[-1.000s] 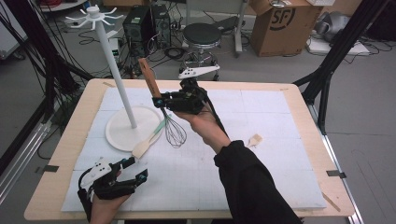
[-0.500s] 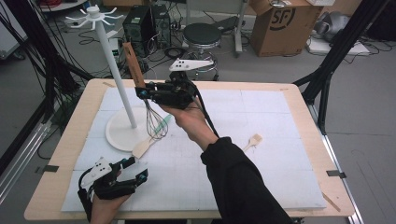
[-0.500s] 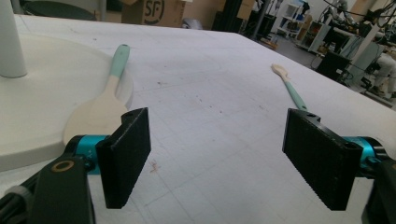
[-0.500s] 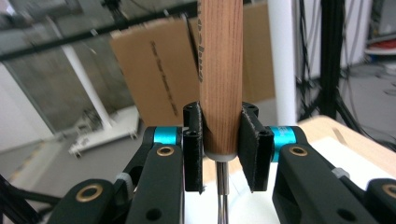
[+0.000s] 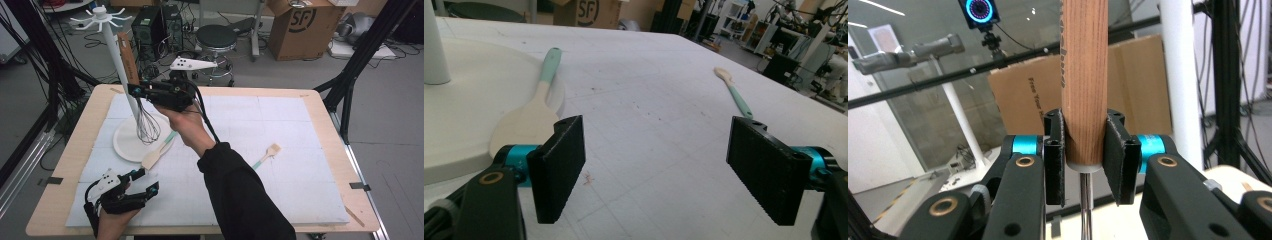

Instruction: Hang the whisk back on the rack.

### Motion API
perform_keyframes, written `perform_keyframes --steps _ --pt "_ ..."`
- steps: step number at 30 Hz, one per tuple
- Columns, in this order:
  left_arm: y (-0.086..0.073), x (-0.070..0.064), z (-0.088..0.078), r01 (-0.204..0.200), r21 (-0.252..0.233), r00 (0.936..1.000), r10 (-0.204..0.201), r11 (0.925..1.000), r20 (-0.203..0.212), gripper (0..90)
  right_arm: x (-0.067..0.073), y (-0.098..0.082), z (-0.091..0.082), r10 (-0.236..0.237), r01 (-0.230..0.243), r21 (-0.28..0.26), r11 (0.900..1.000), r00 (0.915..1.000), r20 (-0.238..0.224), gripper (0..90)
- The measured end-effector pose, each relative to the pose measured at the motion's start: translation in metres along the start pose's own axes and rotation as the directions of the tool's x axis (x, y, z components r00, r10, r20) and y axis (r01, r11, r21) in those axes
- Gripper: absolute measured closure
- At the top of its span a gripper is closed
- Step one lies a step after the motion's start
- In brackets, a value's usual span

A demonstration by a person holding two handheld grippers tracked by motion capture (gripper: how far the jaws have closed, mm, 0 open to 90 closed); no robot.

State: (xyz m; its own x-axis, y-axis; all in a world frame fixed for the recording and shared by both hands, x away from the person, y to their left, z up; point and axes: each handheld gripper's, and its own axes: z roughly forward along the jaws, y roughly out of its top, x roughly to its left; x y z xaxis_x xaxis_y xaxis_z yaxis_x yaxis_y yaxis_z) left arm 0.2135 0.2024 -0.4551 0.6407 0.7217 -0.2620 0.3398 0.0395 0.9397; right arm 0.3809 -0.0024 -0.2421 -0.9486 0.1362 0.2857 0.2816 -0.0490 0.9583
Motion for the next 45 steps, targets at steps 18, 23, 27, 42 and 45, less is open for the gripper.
perform_keyframes --steps 18,23,27,42,45 --pt "-0.001 -0.002 0.000 -0.013 -0.008 0.9999 0.013 0.9999 -0.010 24.2 -0.003 -0.002 0.035 0.013 -0.018 -0.092 0.996 0.9985 -0.053 73.4" --pt "-0.001 -0.003 0.000 -0.025 -0.006 0.9997 0.025 0.9997 -0.009 24.2 -0.004 -0.003 0.046 0.011 -0.016 -0.088 0.996 0.9983 -0.058 73.4" --pt "-0.001 -0.003 0.000 -0.020 -0.007 0.9998 0.020 0.9998 -0.006 24.1 -0.008 -0.004 0.052 0.019 -0.022 -0.077 0.997 0.9989 -0.044 73.4" --pt "-0.001 -0.002 -0.001 -0.026 -0.003 0.9996 0.026 0.9997 -0.008 24.1 -0.021 -0.006 0.053 0.034 -0.036 -0.050 0.998 0.9991 -0.026 73.3" --pt "-0.001 -0.003 -0.001 -0.026 -0.003 0.9997 0.026 0.9997 -0.006 24.1 -0.021 -0.007 0.054 0.031 -0.032 -0.055 0.998 0.9993 -0.024 73.3"
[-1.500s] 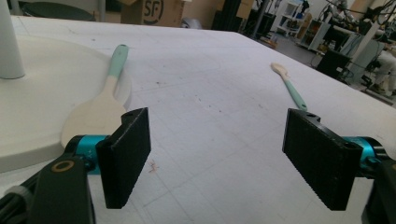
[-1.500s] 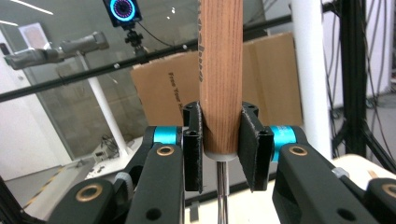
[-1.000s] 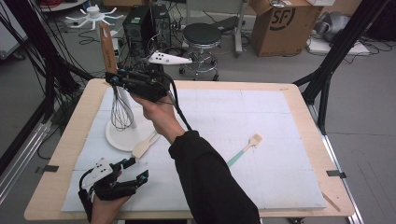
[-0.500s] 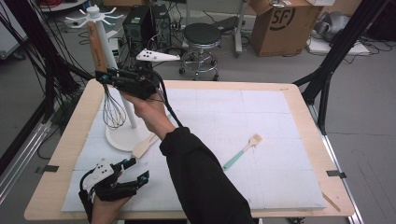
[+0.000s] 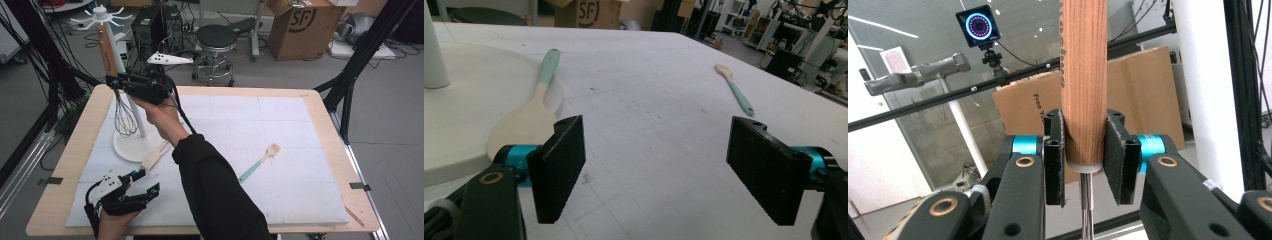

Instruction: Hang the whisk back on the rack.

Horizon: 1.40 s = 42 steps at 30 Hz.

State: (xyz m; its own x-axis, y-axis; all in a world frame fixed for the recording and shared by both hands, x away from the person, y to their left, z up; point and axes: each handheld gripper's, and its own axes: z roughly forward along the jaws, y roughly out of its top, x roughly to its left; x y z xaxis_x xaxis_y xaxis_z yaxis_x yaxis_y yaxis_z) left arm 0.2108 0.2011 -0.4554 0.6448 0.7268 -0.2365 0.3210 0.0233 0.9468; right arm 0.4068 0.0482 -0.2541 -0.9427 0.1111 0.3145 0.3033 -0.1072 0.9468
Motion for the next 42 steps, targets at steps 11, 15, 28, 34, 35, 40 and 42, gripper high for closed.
perform_keyframes --steps 11,15,28,34,35,40,42 --pt "0.000 0.000 0.000 0.000 -0.001 1.0000 0.000 1.0000 -0.001 24.1 -0.001 -0.001 0.001 0.010 -0.010 -0.005 1.000 1.0000 0.001 72.8" --pt "0.000 0.000 0.000 0.005 -0.003 1.0000 -0.005 1.0000 -0.003 24.1 -0.002 -0.002 0.002 0.016 -0.016 -0.011 1.000 0.9998 0.009 70.7" --pt "0.000 0.000 -0.001 0.003 -0.008 0.9999 -0.003 1.0000 -0.011 24.2 -0.010 -0.011 0.001 0.078 -0.079 0.034 0.996 0.9963 0.035 32.6" --pt "0.000 0.000 -0.001 -0.003 -0.003 0.9999 0.003 1.0000 -0.013 24.2 -0.010 -0.021 -0.007 0.087 -0.091 0.060 0.994 0.9937 0.071 25.9" --pt "0.000 0.000 -0.001 -0.004 -0.002 0.9999 0.004 1.0000 -0.013 24.2 -0.009 -0.022 -0.008 0.090 -0.094 0.061 0.994 0.9931 0.075 25.3" --pt "0.000 0.001 -0.001 -0.011 0.002 0.9999 0.011 0.9999 -0.004 24.2 -0.007 -0.025 -0.019 0.076 -0.081 0.058 0.995 0.9934 0.086 24.3" --pt "0.000 0.001 -0.001 -0.001 -0.005 1.0000 0.001 1.0000 -0.001 24.1 -0.006 -0.025 -0.025 0.077 -0.082 0.058 0.995 0.9930 0.090 24.0"
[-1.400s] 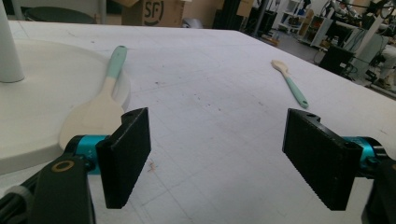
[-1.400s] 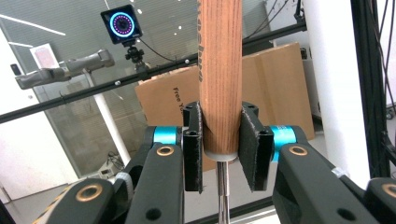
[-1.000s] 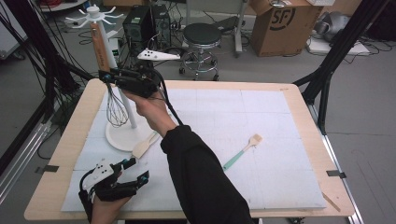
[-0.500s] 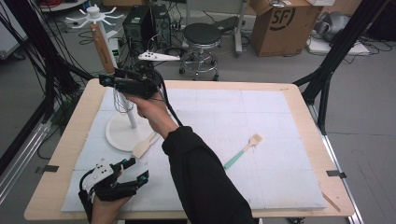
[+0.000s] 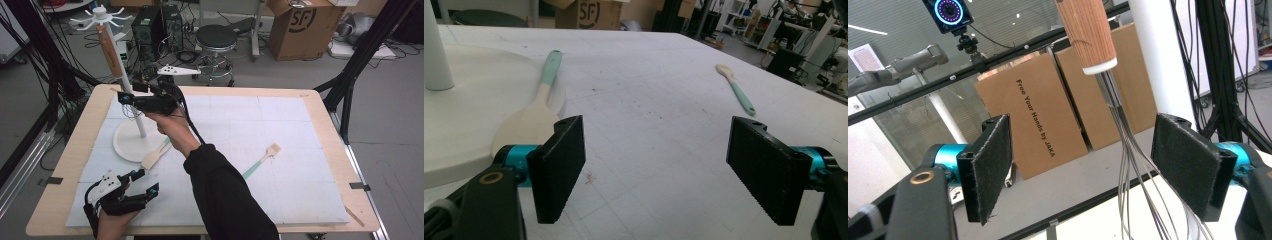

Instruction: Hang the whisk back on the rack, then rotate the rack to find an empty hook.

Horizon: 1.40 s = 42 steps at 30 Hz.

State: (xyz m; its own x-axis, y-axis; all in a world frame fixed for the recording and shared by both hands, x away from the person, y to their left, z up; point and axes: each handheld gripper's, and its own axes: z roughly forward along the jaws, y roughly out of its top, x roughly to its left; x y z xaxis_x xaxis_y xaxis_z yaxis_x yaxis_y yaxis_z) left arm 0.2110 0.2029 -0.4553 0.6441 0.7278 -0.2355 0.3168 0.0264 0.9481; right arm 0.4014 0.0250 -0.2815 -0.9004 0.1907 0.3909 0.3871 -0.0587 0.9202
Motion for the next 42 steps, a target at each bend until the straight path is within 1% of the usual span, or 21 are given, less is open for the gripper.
perform_keyframes --steps 2,4,10,12,15,19,20,25,27,31,33,36,37,38,39,41,42 --pt "0.000 0.000 0.000 0.001 0.001 1.0000 -0.001 1.0000 -0.003 24.1 0.001 0.000 -0.007 -0.014 0.014 0.001 1.000 0.9998 0.016 24.1" --pt "0.000 0.000 0.000 -0.007 0.005 1.0000 0.007 1.0000 -0.006 24.1 0.001 0.002 -0.014 -0.022 0.022 -0.013 1.000 0.9994 0.028 24.1" --pt "0.001 0.000 0.003 -0.011 0.017 0.9999 0.011 0.9998 -0.007 24.1 0.000 0.008 -0.033 -0.031 0.032 -0.033 0.999 0.9981 0.053 24.5" --pt "0.001 0.000 0.003 -0.010 0.017 0.9999 0.010 0.9998 -0.007 24.1 0.001 0.010 -0.036 -0.036 0.039 -0.039 0.998 0.9975 0.061 24.7" --pt "0.001 0.000 0.003 -0.008 0.017 0.9999 0.008 0.9998 -0.009 24.2 0.003 0.013 -0.040 -0.042 0.045 -0.054 0.998 0.9972 0.062 26.3" --pt "0.001 0.000 0.004 -0.007 0.018 0.9999 0.008 0.9998 -0.008 24.2 0.009 0.022 -0.040 -0.025 0.030 -0.112 0.993 0.9984 0.051 27.9" --pt "0.001 0.000 0.003 -0.008 0.019 1.0000 0.008 0.9998 -0.006 24.2 0.010 0.025 -0.038 -0.030 0.035 -0.125 0.992 0.9984 0.048 29.5" --pt "0.001 0.000 0.003 -0.009 0.019 1.0000 0.009 0.9998 -0.003 24.1 0.014 0.045 -0.032 -0.047 0.056 -0.152 0.987 0.9970 0.061 41.6" --pt "0.000 -0.001 0.003 -0.006 0.017 1.0000 0.006 0.9998 -0.001 24.2 0.015 0.050 -0.030 -0.054 0.066 -0.162 0.985 0.9958 0.074 48.1" --pt "0.000 0.001 0.001 0.018 0.006 0.9998 -0.018 0.9998 0.004 24.1 0.015 0.061 -0.026 -0.043 0.060 -0.182 0.981 0.9942 0.099 57.9" --pt "0.000 0.002 0.001 0.023 0.001 0.9997 -0.023 0.9997 0.004 24.2 0.014 0.065 -0.023 -0.048 0.066 -0.180 0.981 0.9935 0.103 61.2" --pt "0.000 0.002 0.001 0.028 0.000 0.9996 -0.028 0.9996 0.002 24.1 0.014 0.070 -0.021 -0.052 0.072 -0.200 0.977 0.9929 0.107 72.4" --pt "0.001 0.002 0.001 0.027 0.002 0.9996 -0.027 0.9996 -0.001 24.2 0.013 0.072 -0.021 -0.058 0.080 -0.202 0.976 0.9920 0.113 76.3" --pt "0.001 0.002 0.001 0.027 0.001 0.9996 -0.027 0.9996 0.000 24.1 0.014 0.073 -0.021 -0.057 0.083 -0.210 0.974 0.9902 0.128 82.6" --pt "0.001 0.002 0.001 0.018 0.004 0.9998 -0.018 0.9998 -0.001 24.1 0.014 0.075 -0.021 -0.058 0.085 -0.220 0.972 0.9903 0.126 86.2" --pt "0.001 0.002 0.001 0.015 0.006 0.9999 -0.015 0.9999 -0.001 24.2 0.014 0.079 -0.022 -0.049 0.080 -0.233 0.969 0.9896 0.135 89.0" --pt "0.001 0.002 0.001 0.016 0.006 0.9999 -0.016 0.9998 -0.001 24.1 0.013 0.081 -0.022 -0.055 0.086 -0.236 0.968 0.9893 0.135 89.4"
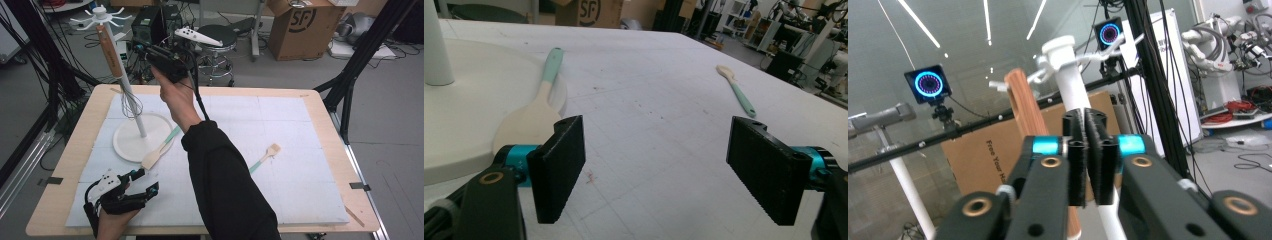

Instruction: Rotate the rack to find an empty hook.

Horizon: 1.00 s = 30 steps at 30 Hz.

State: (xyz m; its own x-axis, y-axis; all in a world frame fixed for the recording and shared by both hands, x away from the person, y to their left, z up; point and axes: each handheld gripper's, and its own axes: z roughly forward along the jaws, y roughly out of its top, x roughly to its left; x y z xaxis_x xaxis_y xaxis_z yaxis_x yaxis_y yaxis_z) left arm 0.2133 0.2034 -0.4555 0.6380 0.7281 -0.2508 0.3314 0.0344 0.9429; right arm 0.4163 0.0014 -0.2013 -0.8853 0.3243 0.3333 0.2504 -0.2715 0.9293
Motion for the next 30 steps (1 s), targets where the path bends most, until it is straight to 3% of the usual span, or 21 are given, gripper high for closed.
perform_keyframes --steps 6,16,30 --pt "0.000 0.000 0.000 0.000 0.000 1.0000 0.000 1.0000 -0.002 24.1 0.001 0.008 0.002 0.015 -0.016 -0.034 0.999 0.9999 -0.007 89.5" --pt "0.000 0.000 -0.001 0.013 -0.004 0.9999 -0.013 0.9999 0.005 24.1 0.014 0.016 0.020 0.012 -0.012 -0.031 0.999 0.9998 -0.016 89.5" --pt "0.000 0.001 -0.001 0.009 -0.002 1.0000 -0.009 1.0000 0.003 24.2 0.025 0.010 0.029 0.012 -0.013 -0.021 1.000 0.9994 -0.033 89.5"
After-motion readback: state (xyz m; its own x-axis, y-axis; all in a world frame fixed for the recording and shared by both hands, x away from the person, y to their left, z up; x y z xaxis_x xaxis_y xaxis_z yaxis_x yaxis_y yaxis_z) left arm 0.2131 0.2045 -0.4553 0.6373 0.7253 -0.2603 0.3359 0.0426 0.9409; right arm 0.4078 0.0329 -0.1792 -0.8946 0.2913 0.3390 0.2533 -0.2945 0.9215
